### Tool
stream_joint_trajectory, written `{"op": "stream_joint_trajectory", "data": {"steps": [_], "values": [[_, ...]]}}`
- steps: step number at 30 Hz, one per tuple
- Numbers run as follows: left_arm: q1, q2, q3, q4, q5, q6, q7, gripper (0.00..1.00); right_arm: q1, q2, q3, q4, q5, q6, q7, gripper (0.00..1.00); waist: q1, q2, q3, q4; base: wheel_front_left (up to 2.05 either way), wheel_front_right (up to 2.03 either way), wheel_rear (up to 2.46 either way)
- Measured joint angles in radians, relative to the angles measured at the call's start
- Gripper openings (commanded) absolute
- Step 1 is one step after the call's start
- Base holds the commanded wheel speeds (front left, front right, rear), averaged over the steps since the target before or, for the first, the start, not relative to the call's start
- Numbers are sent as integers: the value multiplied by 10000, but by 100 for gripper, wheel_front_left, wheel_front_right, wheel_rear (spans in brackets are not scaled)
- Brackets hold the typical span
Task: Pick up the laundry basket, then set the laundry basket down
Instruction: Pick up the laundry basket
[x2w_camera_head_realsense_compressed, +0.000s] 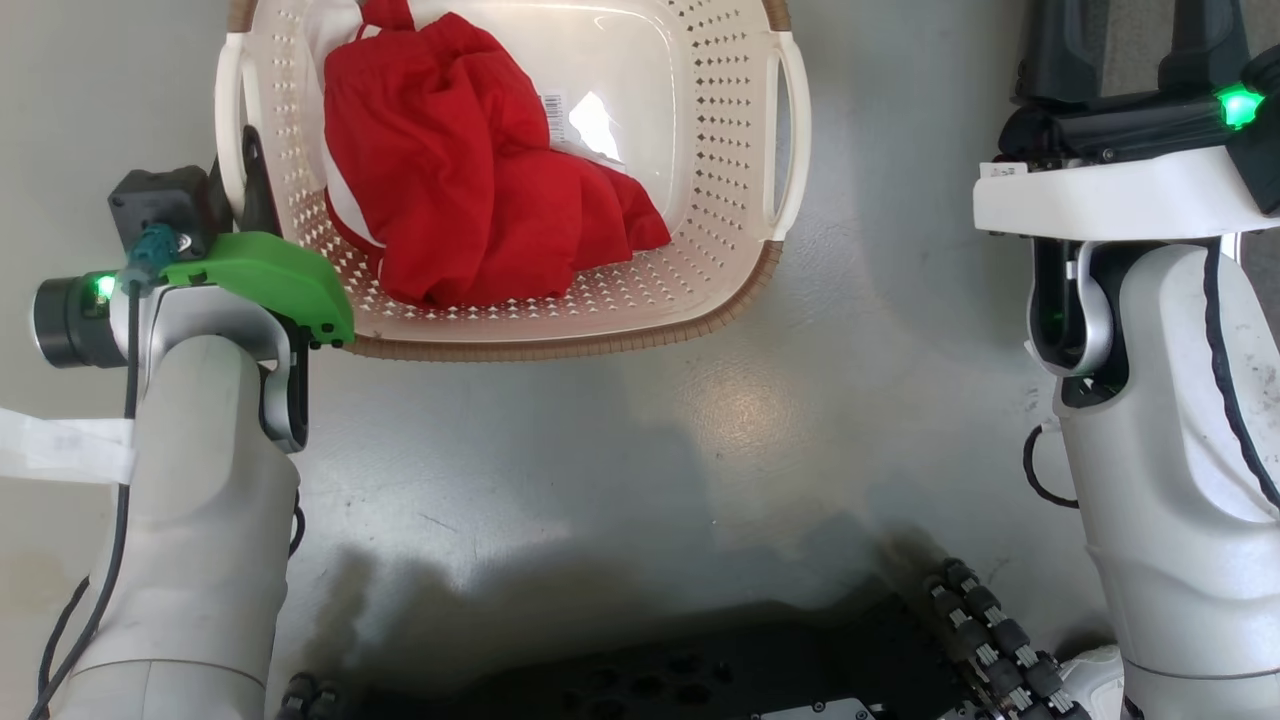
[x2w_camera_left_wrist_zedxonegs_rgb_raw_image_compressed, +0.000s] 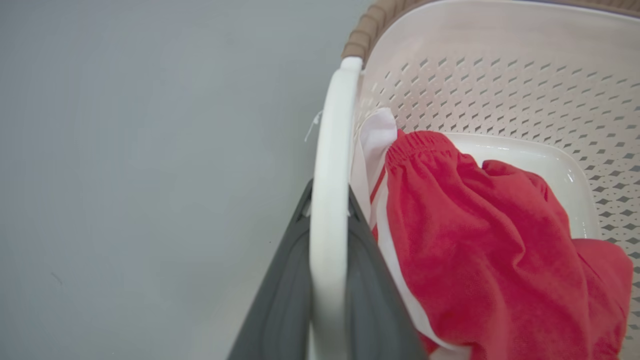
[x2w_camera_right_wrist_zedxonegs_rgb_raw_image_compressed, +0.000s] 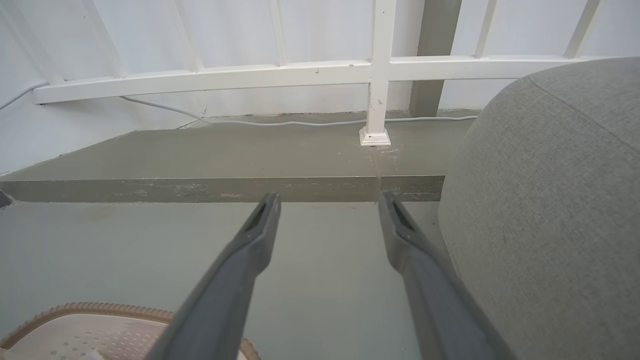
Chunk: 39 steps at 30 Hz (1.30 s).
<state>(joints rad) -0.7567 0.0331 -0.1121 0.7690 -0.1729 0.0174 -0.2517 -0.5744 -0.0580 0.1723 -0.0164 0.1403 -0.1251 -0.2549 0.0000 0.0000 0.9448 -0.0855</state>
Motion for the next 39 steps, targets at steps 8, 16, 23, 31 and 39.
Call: {"op": "stream_joint_trajectory", "data": {"steps": [8, 16, 23, 31, 39], "values": [[12, -42, -265, 61, -2, 50, -4, 0, 1, 0, 71, 23, 19, 0, 0, 100, 0, 0, 32, -162, 0, 0, 0], [7, -50, -339, 313, -163, 180, -50, 0, 1, 0, 113, 46, 33, 0, 0, 100, 0, 0, 23, -298, 0, 0, 0], [9, -50, -546, 359, -608, 182, -56, 0, 1, 0, 199, 67, 125, 0, 0, 100, 0, 0, -13, -362, 0, 0, 0], [9, -59, -826, 393, -740, 207, -56, 100, 0, 0, 209, 79, 134, 0, 0, 100, 0, 0, -29, -389, 0, 0, 0], [-12, -71, -815, 203, -756, 391, -56, 100, 0, 0, 107, 113, 132, 0, 0, 100, 0, 0, -61, -346, 0, 0, 0]]}}
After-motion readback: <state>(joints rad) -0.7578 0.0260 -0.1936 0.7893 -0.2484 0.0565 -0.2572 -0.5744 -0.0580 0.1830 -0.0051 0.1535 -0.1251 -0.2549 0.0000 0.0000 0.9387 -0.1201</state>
